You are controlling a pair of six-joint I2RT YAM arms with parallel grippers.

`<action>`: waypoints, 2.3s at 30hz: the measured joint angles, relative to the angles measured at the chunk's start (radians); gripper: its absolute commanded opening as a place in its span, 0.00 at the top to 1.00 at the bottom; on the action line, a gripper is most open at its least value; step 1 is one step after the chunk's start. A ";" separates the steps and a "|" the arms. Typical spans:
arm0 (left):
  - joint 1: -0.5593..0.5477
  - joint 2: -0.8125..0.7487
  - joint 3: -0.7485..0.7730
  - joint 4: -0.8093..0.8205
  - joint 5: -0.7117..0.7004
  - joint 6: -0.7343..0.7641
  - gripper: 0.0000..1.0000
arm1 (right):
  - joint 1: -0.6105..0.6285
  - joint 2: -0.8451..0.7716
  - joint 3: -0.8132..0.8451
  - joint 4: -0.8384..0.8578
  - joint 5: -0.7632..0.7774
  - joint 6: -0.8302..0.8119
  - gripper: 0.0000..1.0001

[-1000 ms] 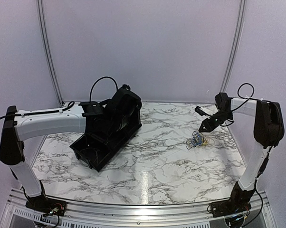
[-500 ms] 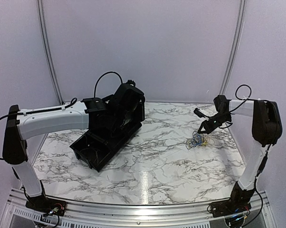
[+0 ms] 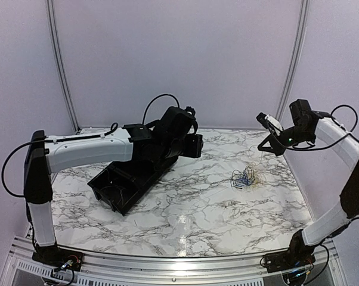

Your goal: Untangle the cables

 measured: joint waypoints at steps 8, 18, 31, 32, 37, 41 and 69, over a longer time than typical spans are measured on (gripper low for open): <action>-0.038 0.124 0.053 0.260 0.255 0.017 0.38 | 0.010 -0.140 0.002 -0.130 -0.055 -0.020 1.00; -0.095 0.383 0.322 0.399 0.416 -0.013 0.39 | 0.082 -0.173 0.223 -0.259 -0.127 0.029 1.00; -0.101 0.705 0.547 0.521 0.496 -0.104 0.92 | 0.094 -0.131 0.531 -0.347 -0.173 0.156 1.00; -0.103 0.726 0.547 0.529 0.501 -0.116 0.93 | 0.094 -0.116 0.578 -0.348 -0.175 0.171 1.00; -0.114 0.791 0.547 0.585 0.513 -0.164 0.99 | 0.094 -0.037 0.866 -0.354 -0.140 0.267 1.00; -0.122 0.780 0.550 0.685 0.525 -0.182 0.98 | 0.094 -0.014 0.997 -0.333 -0.082 0.346 1.00; -0.080 0.746 0.358 0.585 0.592 -0.181 0.63 | 0.096 -0.102 1.133 0.518 0.322 0.526 1.00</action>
